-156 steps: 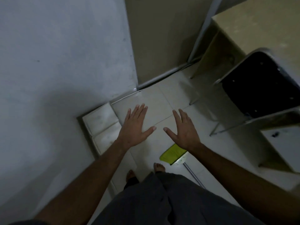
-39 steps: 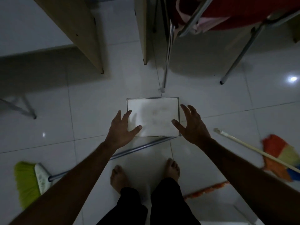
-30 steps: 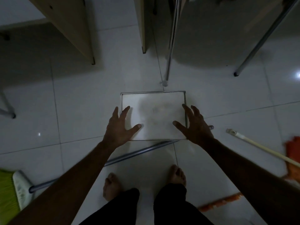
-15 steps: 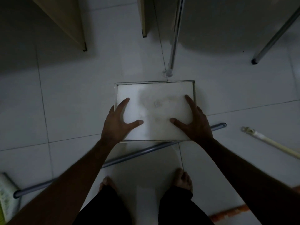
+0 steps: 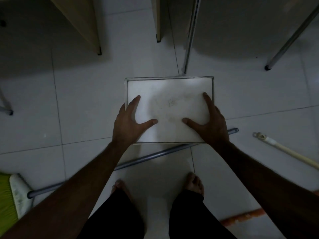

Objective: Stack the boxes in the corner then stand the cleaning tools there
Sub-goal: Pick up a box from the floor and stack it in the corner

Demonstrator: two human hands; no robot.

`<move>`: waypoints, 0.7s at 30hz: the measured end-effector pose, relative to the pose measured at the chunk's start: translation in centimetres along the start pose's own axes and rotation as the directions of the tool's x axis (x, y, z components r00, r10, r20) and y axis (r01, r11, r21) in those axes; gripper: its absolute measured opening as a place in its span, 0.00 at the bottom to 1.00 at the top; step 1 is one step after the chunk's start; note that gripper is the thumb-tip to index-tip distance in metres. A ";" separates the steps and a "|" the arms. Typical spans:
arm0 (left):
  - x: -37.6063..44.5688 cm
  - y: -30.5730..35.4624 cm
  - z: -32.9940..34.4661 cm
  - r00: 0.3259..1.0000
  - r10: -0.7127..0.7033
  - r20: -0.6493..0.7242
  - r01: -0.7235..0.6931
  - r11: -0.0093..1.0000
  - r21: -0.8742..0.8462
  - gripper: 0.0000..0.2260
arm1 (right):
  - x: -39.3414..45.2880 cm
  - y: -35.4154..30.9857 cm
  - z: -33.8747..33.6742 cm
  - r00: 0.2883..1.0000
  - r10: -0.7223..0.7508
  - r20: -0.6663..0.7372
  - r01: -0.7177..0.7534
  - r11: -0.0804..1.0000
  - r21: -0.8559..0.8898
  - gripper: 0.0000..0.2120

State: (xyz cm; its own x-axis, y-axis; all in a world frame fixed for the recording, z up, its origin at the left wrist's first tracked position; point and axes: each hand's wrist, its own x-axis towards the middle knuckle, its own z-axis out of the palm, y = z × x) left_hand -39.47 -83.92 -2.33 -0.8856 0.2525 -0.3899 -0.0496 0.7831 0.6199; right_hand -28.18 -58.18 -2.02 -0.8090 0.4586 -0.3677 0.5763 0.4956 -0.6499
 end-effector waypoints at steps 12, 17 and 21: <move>-8.3 10.9 -15.6 0.999 -0.021 -0.030 0.021 1.000 -0.007 0.48 | -6.6 -15.3 -12.7 0.998 -0.020 0.058 0.022 0.999 -0.035 0.51; -12.6 15.9 -22.9 0.997 -0.038 -0.066 0.035 0.999 -0.039 0.47 | -9.7 -22.7 -18.6 0.994 -0.076 0.075 0.079 0.996 -0.046 0.50; -16.5 20.1 -29.5 0.996 -0.037 -0.082 0.035 0.999 -0.027 0.47 | -12.6 -29.1 -23.3 0.989 -0.122 0.086 0.127 0.990 -0.058 0.50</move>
State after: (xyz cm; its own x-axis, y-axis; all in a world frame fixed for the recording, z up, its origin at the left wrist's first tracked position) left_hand -39.48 -89.13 36.68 -0.9181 0.1753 -0.3554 -0.0932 0.7761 0.6237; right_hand -32.02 -61.16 37.02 -0.8801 0.3296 -0.3416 0.4746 0.5921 -0.6513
